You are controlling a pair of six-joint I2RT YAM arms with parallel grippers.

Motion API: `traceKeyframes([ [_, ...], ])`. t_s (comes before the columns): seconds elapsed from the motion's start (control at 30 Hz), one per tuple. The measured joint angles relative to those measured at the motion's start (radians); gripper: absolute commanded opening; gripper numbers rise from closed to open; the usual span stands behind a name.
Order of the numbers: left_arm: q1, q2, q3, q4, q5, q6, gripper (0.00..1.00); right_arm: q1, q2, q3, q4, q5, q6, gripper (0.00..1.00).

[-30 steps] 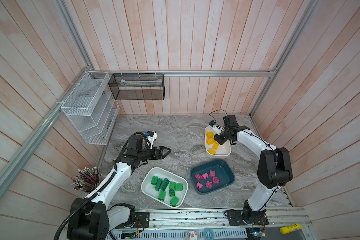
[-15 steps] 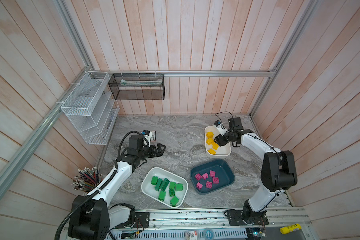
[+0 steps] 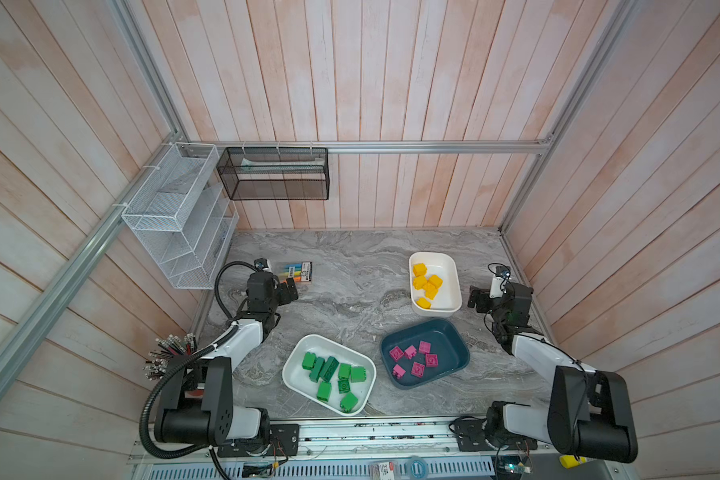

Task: Sort the legos into containers by color

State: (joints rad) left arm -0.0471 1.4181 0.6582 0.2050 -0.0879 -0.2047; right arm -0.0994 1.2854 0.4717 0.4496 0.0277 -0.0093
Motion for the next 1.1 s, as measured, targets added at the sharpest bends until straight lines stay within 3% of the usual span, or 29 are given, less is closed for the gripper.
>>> traceKeyframes([
  [0.23, 0.023, 0.051, -0.123, 0.254, 0.013, 0.117, 1.0, -0.002, 0.121, -0.117, 0.314, 0.04, 0.006, 0.98],
  [0.57, 0.032, 0.085, -0.159, 0.45, 0.054, 0.194, 1.0, -0.002, 0.152, -0.11, 0.384, 0.042, 0.002, 0.98],
  [1.1, 0.032, 0.085, -0.159, 0.468, 0.069, 0.207, 1.0, -0.002, 0.146, -0.108, 0.388, -0.038, 0.003, 0.98],
])
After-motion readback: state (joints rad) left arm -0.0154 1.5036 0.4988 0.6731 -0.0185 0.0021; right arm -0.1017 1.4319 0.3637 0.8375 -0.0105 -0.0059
